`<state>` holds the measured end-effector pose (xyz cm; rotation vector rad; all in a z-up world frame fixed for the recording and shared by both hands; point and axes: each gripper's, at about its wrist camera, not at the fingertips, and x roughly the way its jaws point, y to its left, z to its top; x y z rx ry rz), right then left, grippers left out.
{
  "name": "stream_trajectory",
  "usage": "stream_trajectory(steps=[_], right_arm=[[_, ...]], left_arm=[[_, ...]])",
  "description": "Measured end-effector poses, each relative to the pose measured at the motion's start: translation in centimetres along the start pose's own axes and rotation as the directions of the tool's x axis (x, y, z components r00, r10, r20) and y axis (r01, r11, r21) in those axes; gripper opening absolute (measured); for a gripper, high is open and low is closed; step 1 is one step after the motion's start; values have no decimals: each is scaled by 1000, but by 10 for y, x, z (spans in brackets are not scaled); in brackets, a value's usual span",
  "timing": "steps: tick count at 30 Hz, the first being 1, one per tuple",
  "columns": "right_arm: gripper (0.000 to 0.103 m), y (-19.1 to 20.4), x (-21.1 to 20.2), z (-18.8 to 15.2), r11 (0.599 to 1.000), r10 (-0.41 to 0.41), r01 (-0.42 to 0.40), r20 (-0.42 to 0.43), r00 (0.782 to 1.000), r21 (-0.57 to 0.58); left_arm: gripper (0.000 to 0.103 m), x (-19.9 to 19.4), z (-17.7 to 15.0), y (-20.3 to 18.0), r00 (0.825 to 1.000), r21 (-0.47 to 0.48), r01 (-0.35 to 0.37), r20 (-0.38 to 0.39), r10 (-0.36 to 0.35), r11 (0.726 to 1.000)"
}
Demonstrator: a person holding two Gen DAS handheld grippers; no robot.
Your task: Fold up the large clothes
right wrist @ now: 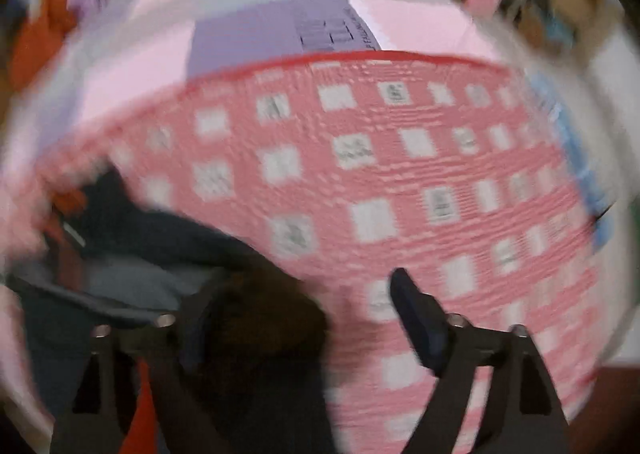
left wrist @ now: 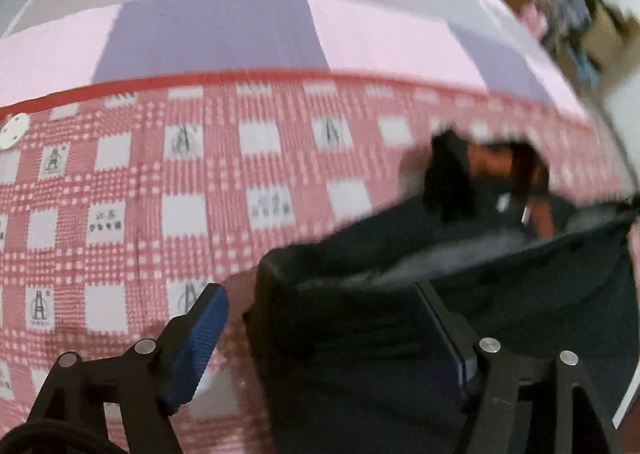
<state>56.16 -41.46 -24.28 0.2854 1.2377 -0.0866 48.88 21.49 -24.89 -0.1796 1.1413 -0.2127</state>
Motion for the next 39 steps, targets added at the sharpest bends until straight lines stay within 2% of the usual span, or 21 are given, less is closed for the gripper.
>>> stream_trajectory(steps=[1, 2, 3, 4, 7, 10, 12, 13, 14, 15, 16, 17, 18, 20, 22, 25, 27, 29, 35, 37, 39], right_arm=[[89, -2, -3, 1, 999, -2, 1, 9, 1000, 32], [89, -3, -12, -1, 998, -44, 42, 40, 998, 45], [89, 2, -19, -4, 998, -65, 63, 70, 995, 25], [89, 16, -32, -17, 996, -69, 77, 143, 987, -54], [89, 56, -49, -67, 959, -73, 136, 244, 967, -250], [89, 98, -45, -159, 887, -52, 155, 239, 970, -435], [89, 118, -36, -209, 848, -42, 159, 235, 971, -505], [89, 126, -27, -227, 842, -47, 153, 211, 976, -518], [89, 132, -17, -239, 837, -48, 140, 184, 982, -529], [89, 137, -4, -246, 829, -59, 145, 174, 983, -540], [89, 142, 11, -244, 817, -87, 186, 203, 975, -546], [97, 145, 22, -235, 820, -102, 202, 210, 972, -535], [103, 142, 34, -218, 844, -107, 192, 193, 975, -501], [103, 138, 52, -183, 898, -96, 143, 133, 986, -415], [103, 141, 67, -145, 917, -121, 156, 115, 986, -367], [103, 149, 84, -112, 904, -172, 210, 133, 976, -373], [103, 156, 100, -96, 888, -192, 227, 125, 973, -399], [103, 157, 107, -82, 894, -192, 225, 121, 974, -389], [103, 133, 112, -64, 927, -198, 232, 143, 970, -296], [103, 124, 103, -69, 934, -189, 228, 164, 968, -274], [103, 120, 82, -84, 923, -214, 273, 227, 950, -270]], left_arm=[[78, -2, 1, -2, 1000, -5, -9, 17, 10, 1000], [78, -7, -4, -13, 999, 3, -32, 42, 32, 999], [78, -10, -7, -21, 997, 18, -44, 57, 43, 999], [78, -15, -17, -37, 995, 53, -62, 81, 57, 997], [78, -24, -55, -81, 992, 129, -66, 119, 51, 989], [81, -25, -98, -120, 993, 165, -22, 117, 2, 986], [82, -12, -139, -152, 995, 181, 31, 84, -47, 983], [82, -2, -154, -163, 997, 187, 43, 61, -56, 981], [85, 9, -164, -174, 998, 199, 39, 41, -48, 979], [89, 20, -172, -185, 999, 230, -5, 44, -5, 973], [95, 28, -173, -192, 997, 262, -43, 72, 25, 964], [103, 37, -166, -193, 996, 260, -62, 86, 40, 964], [103, 44, -158, -191, 995, 240, -63, 84, 44, 969], [103, 64, -125, -182, 997, 168, -67, 58, 58, 983], [103, 81, -94, -178, 994, 149, -106, 48, 100, 983], [103, 102, -66, -175, 987, 147, -160, 29, 158, 976], [103, 113, -51, -172, 983, 149, -182, 22, 181, 972], [103, 119, -44, -170, 980, 160, -198, 35, 194, 967], [103, 123, -38, -162, 981, 128, -190, 75, 182, 973], [100, 111, -41, -157, 981, 101, -178, 102, 168, 979], [100, 83, -57, -150, 980, 76, -147, 149, 135, 986]])
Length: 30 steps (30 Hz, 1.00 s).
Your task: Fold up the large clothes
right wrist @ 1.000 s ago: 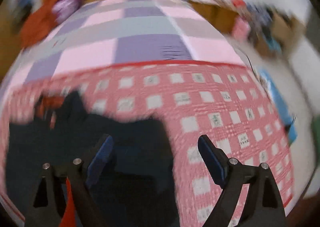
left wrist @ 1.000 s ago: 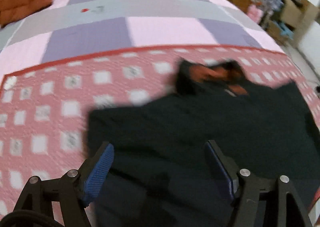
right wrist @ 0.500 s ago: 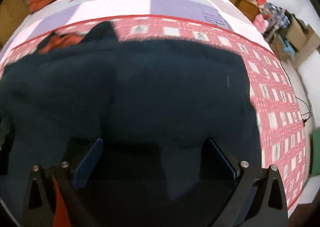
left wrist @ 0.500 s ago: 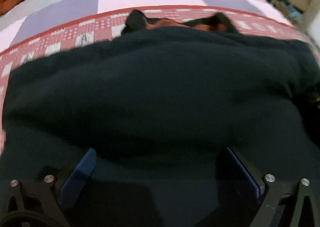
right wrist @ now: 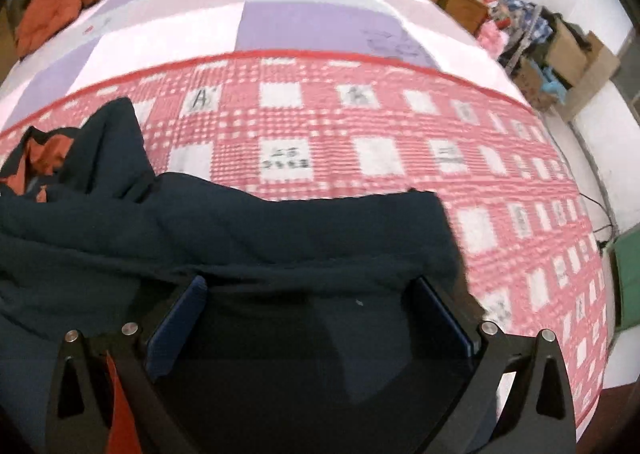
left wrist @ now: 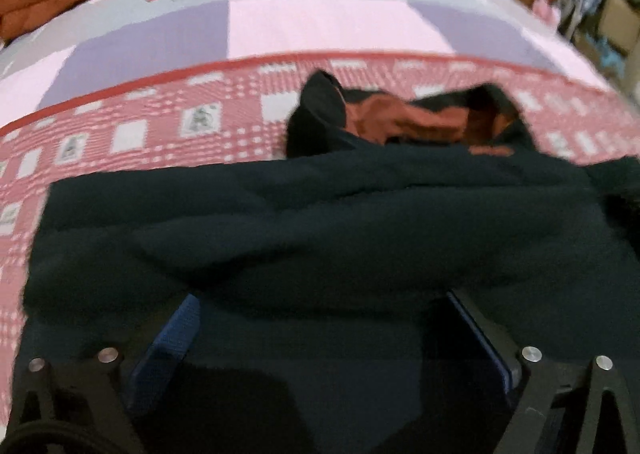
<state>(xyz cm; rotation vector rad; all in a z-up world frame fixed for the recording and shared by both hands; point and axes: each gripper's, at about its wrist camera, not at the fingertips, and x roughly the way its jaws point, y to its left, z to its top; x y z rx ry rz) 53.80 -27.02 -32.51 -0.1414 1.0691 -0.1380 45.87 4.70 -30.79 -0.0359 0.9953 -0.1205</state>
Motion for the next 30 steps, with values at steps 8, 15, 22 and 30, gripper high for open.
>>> stream_trajectory(steps=[8, 15, 22, 30], right_arm=[[103, 20, -139, -146, 995, 65, -49, 180, 981, -90], [103, -3, -90, -171, 996, 63, -65, 33, 997, 65], [103, -59, -36, -114, 974, 16, -13, -12, 1000, 228], [102, -35, -77, -108, 993, -40, 28, 107, 993, 112]], left_arm=[[100, -92, -102, 1, 995, -5, -69, 67, 69, 998], [103, -64, -132, 4, 995, -55, -99, 9, 100, 994], [103, -42, -100, -2, 994, -1, -109, 11, 109, 994], [103, -79, -109, 10, 993, -53, -91, 67, 94, 994]])
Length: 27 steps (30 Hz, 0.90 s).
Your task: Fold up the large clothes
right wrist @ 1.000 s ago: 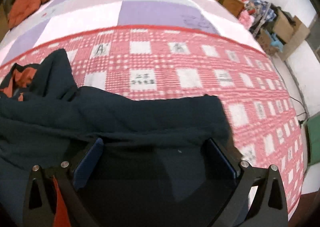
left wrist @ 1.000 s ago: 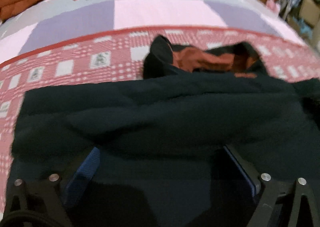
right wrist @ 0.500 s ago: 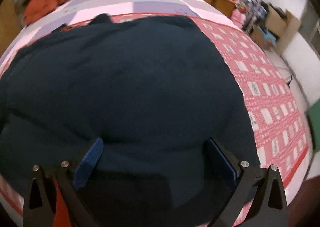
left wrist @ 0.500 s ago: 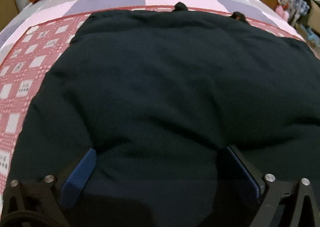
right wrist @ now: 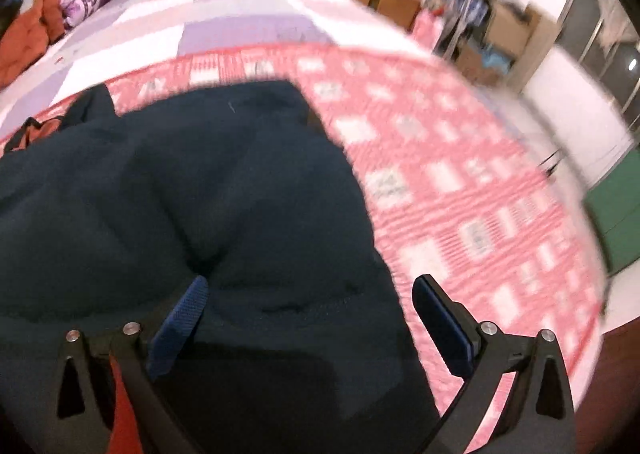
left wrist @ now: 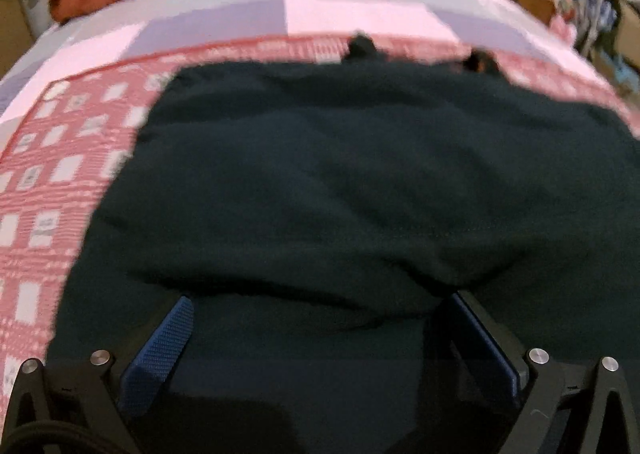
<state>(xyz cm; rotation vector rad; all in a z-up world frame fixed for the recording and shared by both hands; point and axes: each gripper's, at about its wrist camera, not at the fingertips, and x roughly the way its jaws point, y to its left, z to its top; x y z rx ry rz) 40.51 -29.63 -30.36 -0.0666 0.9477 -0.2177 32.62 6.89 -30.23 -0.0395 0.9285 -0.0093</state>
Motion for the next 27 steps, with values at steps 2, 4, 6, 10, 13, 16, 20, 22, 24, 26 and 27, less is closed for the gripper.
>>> stream_trajectory(steps=[2, 4, 6, 10, 13, 16, 20, 22, 24, 26, 27], right_arm=[[102, 23, -24, -7, 994, 84, -80, 67, 994, -73], [102, 57, -45, -17, 976, 143, -121, 111, 983, -182], [102, 106, -54, -28, 931, 234, -198, 82, 969, -308], [103, 137, -39, -36, 868, 247, -184, 79, 966, -462], [103, 71, -1, -14, 956, 143, -131, 28, 989, -262], [103, 1, 24, 1, 995, -3, 2, -12, 1000, -99], [101, -15, 20, 23, 989, -132, 131, -8, 991, -73], [101, 26, 3, 37, 991, 40, -32, 59, 997, -130], [101, 73, -8, 41, 962, 156, -131, 88, 984, -241], [101, 140, -15, 41, 894, 267, -228, 50, 962, -387], [101, 162, -13, 40, 871, 290, -252, 27, 957, -422]], left_arm=[[103, -10, -8, 7, 999, -5, -19, 31, 20, 1000], [103, -5, -12, 15, 998, -2, -56, 11, 56, 998], [103, 11, -15, 33, 999, -60, -34, -41, 31, 998], [103, 12, -18, 62, 999, -175, -31, -31, 26, 984], [103, 9, -23, 70, 998, -141, -62, -35, 57, 988], [103, 9, -24, 81, 995, -131, -85, -56, 78, 988], [103, 17, 6, 63, 996, -96, -79, -44, 75, 992], [103, 29, 33, 34, 1000, -28, -23, -20, 23, 999], [103, 44, 53, 8, 999, 37, 23, -28, -22, 999], [103, 66, 76, -21, 999, 129, 40, -40, -35, 991], [103, 75, 83, -29, 999, 161, 26, -40, -20, 987]])
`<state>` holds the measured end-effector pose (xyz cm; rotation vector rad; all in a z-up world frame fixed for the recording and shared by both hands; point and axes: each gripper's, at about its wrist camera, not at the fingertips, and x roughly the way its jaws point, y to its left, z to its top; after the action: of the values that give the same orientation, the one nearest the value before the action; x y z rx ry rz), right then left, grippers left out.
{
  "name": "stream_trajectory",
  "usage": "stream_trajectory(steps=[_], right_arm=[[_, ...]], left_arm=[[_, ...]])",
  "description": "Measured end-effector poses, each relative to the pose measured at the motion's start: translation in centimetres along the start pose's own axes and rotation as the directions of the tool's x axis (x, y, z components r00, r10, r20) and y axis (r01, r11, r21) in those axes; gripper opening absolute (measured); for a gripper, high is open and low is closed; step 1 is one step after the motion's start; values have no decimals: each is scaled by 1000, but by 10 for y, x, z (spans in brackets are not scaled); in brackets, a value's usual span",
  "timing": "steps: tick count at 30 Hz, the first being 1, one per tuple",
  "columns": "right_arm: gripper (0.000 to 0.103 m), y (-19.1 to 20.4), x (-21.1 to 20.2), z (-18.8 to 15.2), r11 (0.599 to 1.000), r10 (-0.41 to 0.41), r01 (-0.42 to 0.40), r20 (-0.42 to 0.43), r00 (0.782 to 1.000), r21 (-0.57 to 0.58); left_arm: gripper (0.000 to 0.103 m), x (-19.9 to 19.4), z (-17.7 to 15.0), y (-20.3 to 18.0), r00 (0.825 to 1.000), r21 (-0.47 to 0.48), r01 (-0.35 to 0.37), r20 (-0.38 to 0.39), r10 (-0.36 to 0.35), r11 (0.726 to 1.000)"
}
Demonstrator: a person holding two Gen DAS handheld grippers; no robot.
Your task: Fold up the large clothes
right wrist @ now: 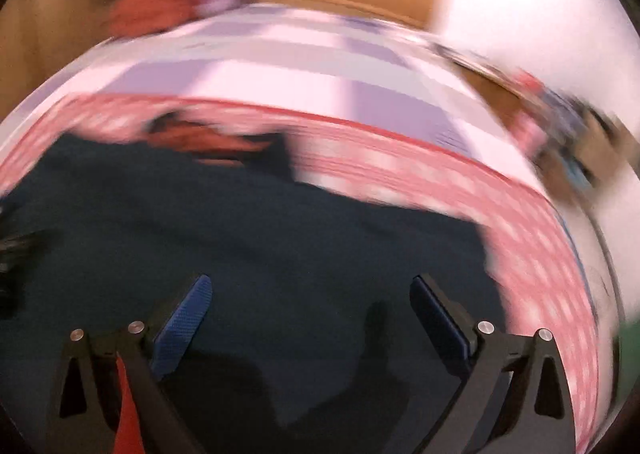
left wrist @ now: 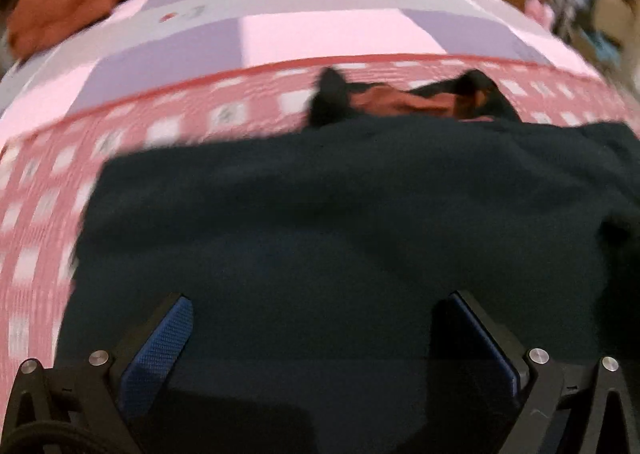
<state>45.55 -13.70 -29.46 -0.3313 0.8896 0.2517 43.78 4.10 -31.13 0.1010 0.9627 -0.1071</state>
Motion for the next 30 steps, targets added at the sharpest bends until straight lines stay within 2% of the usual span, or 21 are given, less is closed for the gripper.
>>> stream_trajectory(steps=[2, 3, 5, 7, 9, 10, 11, 12, 13, 15, 16, 18, 21, 25, 28, 30], right_arm=[[101, 14, 17, 7, 999, 1, -2, -18, 1000, -52], [101, 5, 29, 8, 999, 15, -17, -38, 999, -38], [101, -39, 49, 6, 998, 6, -1, -77, 997, 56], [101, -104, 62, -3, 982, -70, 90, -124, 990, 169], [101, -152, 66, -19, 955, -147, 185, -169, 975, 234], [101, -177, 64, -29, 938, -189, 236, -194, 963, 255], [101, -203, 66, -41, 914, -223, 289, -242, 944, 285], [102, -228, 67, -55, 892, -179, 269, -263, 948, 362], [102, -248, 68, -66, 872, -148, 257, -277, 950, 417], [102, -254, 71, -75, 868, -131, 240, -266, 955, 435], [102, -250, 72, -76, 872, -152, 251, -255, 955, 421], [102, -244, 76, -76, 870, -167, 261, -247, 954, 418], [102, -249, 81, -82, 860, -141, 233, -228, 963, 454], [102, -254, 90, -86, 859, -125, 218, -223, 967, 463], [102, -244, 88, -77, 868, -157, 252, -245, 957, 427], [102, -231, 73, -65, 869, -270, 349, -253, 929, 352]], left_arm=[[103, 16, 14, 3, 1000, 26, -21, -11, 22, 999], [103, 25, 20, 11, 999, 11, -25, -30, 25, 1000], [103, 40, 25, 38, 998, -43, -23, -65, 20, 999], [103, 44, 25, 64, 995, -64, -82, -69, 78, 995], [103, 46, 19, 88, 989, -87, -138, -73, 132, 987], [103, 48, 16, 97, 989, -107, -135, -76, 127, 985], [103, 49, 11, 108, 994, -142, -93, -76, 82, 986], [103, 51, 8, 111, 995, -145, -76, -77, 65, 987], [103, 50, 7, 107, 995, -122, -87, -65, 79, 989], [103, 51, 4, 103, 995, -120, -98, -44, 93, 988], [103, 53, 4, 106, 995, -135, -91, -40, 86, 987], [103, 55, 1, 112, 998, -171, -53, -33, 48, 984], [103, 58, 0, 120, 999, -207, 11, -37, -19, 978], [103, 66, 0, 118, 999, -213, 26, -39, -35, 977], [103, 70, 3, 109, 997, -171, -17, -72, 5, 985], [103, 66, 9, 104, 994, -152, -56, -103, 41, 987]])
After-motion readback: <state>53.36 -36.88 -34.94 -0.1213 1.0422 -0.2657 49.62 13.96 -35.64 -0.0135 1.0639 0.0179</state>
